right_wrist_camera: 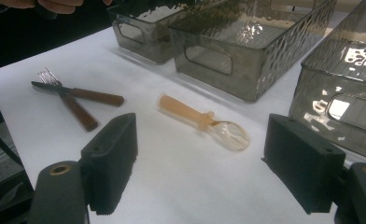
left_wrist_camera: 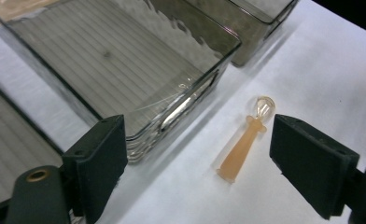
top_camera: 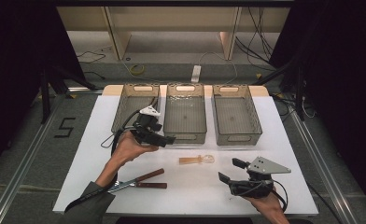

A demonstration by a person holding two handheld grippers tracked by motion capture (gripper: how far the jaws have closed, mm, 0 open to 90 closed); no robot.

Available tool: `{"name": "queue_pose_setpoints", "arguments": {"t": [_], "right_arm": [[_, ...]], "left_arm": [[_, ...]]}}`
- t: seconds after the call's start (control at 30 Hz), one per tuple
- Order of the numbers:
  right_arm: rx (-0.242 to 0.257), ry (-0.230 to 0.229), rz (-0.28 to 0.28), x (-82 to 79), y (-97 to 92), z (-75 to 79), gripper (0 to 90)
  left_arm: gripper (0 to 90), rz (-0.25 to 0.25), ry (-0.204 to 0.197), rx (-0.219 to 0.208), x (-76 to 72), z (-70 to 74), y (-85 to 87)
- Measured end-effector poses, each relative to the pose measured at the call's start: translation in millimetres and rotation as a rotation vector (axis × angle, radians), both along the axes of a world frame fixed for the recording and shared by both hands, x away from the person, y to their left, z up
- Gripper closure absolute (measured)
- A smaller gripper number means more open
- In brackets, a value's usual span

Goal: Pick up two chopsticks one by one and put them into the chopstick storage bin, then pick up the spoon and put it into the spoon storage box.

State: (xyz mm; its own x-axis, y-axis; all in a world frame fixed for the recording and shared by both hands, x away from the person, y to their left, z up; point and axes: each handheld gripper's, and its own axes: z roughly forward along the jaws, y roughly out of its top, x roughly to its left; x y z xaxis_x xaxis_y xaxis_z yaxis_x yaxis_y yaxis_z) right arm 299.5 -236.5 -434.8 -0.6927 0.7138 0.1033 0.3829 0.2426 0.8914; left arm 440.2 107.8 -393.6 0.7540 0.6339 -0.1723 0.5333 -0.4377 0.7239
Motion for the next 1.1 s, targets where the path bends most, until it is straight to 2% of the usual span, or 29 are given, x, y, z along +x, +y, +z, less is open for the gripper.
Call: {"name": "queue_pose_setpoints", "arguments": {"t": [0.13,0.4,0.57,0.63,0.83,1.1], "right_arm": [[-0.003,-0.001,-0.002,-0.2,-0.1,0.0,26.6],[-0.006,0.0,-0.004,0.3,-0.5,-0.6,26.6],[-0.007,-0.001,-0.009,0.0,-0.6,0.0,26.5],[-0.007,-0.005,-0.002,-1.6,0.0,0.7,26.5],[-0.01,0.002,-0.002,-0.4,-0.8,-0.9,26.4],[-0.016,-0.002,-0.001,-1.5,0.4,-0.1,26.5]], "left_arm": [[18.2,-0.017,0.001,0.023,-1.6,-2.5,-6.2],[18.2,-0.035,0.007,0.032,-3.7,-5.5,-14.6],[18.2,-0.049,0.007,0.06,-5.7,-8.8,-18.0],[18.2,-0.047,0.008,0.056,-6.3,-9.8,-20.5],[18.2,-0.076,0.005,0.072,-8.0,-11.3,-30.0],[20.9,-0.122,0.002,0.125,-13.0,-19.8,-46.1]]}}
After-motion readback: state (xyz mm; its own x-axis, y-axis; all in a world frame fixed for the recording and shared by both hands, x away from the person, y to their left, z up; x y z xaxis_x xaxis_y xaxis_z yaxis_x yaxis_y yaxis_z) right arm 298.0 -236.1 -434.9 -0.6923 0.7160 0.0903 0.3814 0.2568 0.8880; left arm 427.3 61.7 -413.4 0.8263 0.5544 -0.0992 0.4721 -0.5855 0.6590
